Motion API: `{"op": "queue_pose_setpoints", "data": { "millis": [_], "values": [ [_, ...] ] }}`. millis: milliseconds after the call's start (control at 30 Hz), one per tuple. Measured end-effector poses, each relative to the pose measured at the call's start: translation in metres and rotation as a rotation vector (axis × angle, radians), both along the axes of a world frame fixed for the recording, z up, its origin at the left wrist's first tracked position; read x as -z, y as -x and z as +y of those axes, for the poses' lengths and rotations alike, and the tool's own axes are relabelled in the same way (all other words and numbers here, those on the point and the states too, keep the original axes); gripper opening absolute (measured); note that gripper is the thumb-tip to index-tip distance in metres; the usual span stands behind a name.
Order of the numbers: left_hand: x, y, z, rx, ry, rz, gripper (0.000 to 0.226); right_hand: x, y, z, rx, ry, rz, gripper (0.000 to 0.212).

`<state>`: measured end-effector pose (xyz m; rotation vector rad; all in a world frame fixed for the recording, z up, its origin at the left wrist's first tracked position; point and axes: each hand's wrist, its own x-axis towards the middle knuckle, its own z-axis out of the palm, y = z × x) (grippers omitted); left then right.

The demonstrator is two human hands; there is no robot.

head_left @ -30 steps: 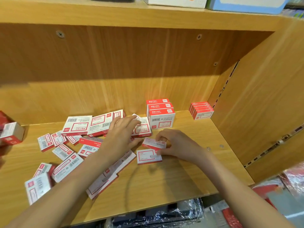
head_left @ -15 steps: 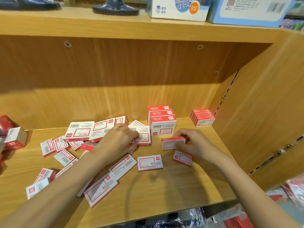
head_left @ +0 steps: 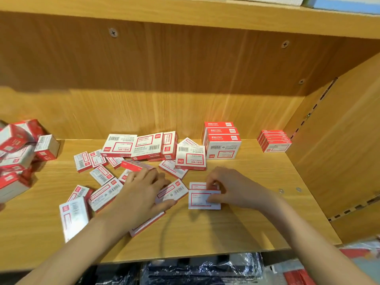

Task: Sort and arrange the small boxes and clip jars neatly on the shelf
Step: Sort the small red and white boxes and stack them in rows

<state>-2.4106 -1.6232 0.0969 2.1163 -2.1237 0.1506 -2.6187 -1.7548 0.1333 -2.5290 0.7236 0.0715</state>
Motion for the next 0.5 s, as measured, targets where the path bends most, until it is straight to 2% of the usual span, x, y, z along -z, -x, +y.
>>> {"op": "queue_pose_setpoints", "data": {
  "millis": [100,167,233,367,500],
  "values": [
    [-0.008,0.008,-0.001,0.015,-0.028,0.038,0.063,-0.001,-0.001,0.006,0.002,0.009,-0.052,0.024],
    [-0.013,0.014,-0.001,0.026,-0.074,0.138,0.048,0.0,0.002,0.007,0.039,-0.027,-0.13,0.034],
    [-0.011,0.014,-0.001,0.036,-0.061,0.244,0.045,0.0,0.009,0.006,0.066,-0.047,-0.186,0.041],
    [-0.008,0.014,-0.014,0.103,0.027,0.339,0.03,0.005,0.015,0.003,0.019,0.031,-0.23,0.026],
    [-0.011,0.015,-0.02,0.183,-0.055,0.513,0.036,0.013,-0.002,0.013,-0.077,0.069,-0.275,0.028]
  ]
}}
